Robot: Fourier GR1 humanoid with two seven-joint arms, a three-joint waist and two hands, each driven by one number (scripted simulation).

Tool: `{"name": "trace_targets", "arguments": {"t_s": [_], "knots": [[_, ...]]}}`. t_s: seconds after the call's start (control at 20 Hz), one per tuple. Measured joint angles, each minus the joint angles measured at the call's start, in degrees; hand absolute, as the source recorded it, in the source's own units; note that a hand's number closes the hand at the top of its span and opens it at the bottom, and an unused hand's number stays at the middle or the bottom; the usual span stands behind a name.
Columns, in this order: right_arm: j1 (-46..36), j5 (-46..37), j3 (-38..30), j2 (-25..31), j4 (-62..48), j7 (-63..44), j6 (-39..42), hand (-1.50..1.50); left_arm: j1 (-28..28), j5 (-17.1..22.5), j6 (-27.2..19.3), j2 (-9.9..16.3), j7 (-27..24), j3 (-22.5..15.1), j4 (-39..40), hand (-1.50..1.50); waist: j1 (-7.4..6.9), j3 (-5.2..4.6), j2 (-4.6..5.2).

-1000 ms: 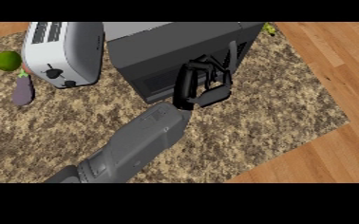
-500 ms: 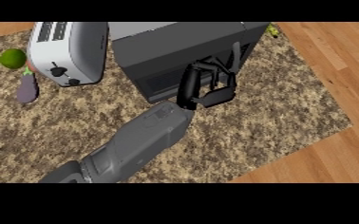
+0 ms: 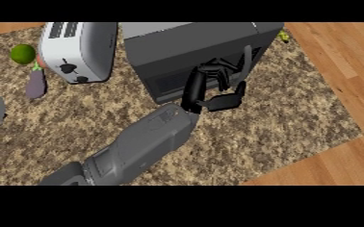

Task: Pick up the milk, place it into the microwave and close the microwave

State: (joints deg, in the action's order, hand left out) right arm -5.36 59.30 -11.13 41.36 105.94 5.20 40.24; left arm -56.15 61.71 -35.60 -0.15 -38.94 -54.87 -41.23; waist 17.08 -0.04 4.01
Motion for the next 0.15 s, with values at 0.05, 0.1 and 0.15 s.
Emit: {"name": "trace_targets", "arguments": {"t_s": [0.05, 0.1, 0.15], "knots": [[0.4, 0.1, -0.2, 0.1, 0.1, -0.1, 0.0, -1.50, 0.0, 0.3, 0.3, 0.0, 0.0, -0.2, 0.0, -1.50, -0.17, -0.01, -0.01], [0.6, 0.2, -0.3, 0.2, 0.2, -0.1, -0.1, -1.50, 0.0, 0.7, 0.6, 0.0, 0.0, -0.3, -0.1, -1.50, -0.39, -0.02, -0.01], [1.0, 0.5, -0.5, 0.3, 0.5, -0.2, -0.1, -1.50, 0.0, 1.0, 0.8, 0.0, 0.0, -0.6, -0.1, -1.50, -0.51, -0.04, -0.09]]}}
